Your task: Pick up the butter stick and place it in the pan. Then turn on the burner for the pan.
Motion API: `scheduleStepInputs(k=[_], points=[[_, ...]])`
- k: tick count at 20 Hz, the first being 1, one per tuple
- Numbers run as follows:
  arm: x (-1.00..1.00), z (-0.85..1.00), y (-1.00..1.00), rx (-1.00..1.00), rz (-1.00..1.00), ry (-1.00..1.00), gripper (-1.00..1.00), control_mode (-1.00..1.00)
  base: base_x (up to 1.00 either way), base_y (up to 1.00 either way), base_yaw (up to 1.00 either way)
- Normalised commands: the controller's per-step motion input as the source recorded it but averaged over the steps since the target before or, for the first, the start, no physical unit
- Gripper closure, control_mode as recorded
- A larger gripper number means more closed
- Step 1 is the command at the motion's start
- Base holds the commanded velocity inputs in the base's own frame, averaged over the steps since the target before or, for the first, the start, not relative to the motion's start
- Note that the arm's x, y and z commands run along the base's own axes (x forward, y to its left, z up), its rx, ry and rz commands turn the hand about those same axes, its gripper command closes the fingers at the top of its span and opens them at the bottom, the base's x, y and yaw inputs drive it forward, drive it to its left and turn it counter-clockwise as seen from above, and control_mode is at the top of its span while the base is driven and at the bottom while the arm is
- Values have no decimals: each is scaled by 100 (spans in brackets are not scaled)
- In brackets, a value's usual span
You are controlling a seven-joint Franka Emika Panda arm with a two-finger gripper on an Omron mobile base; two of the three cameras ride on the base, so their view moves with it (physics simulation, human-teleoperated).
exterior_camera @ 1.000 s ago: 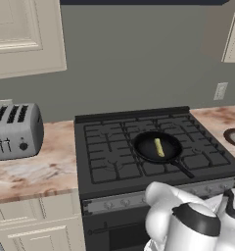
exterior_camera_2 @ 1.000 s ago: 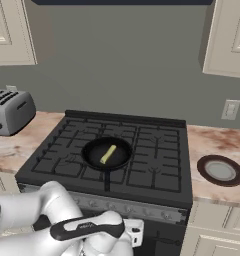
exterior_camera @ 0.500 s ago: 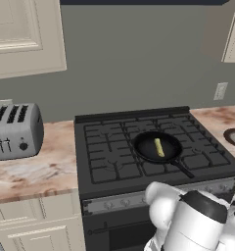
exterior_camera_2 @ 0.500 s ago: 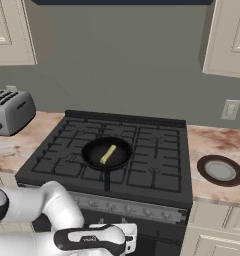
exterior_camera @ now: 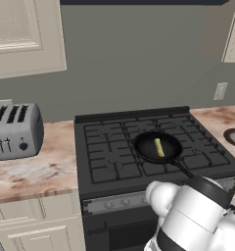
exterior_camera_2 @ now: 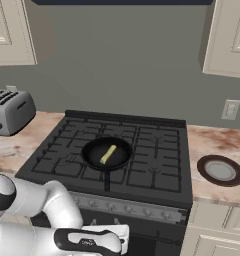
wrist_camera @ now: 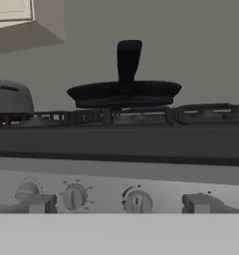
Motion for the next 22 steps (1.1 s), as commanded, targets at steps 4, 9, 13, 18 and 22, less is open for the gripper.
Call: scheduleStepInputs(k=[4,9,13,18,22], points=[[24,0,30,0,-6,0,-100,-100,0,0,0],[35,0,28,0,-9,-3,-100,-100,0,0,0],[54,0,27,0,-3,-11,-100,-100,0,0,0],[62,0,32,0,-1,-12,-100,-100,0,0,0],[59,0,43,0,0,-3,-100,-100,0,0,0]])
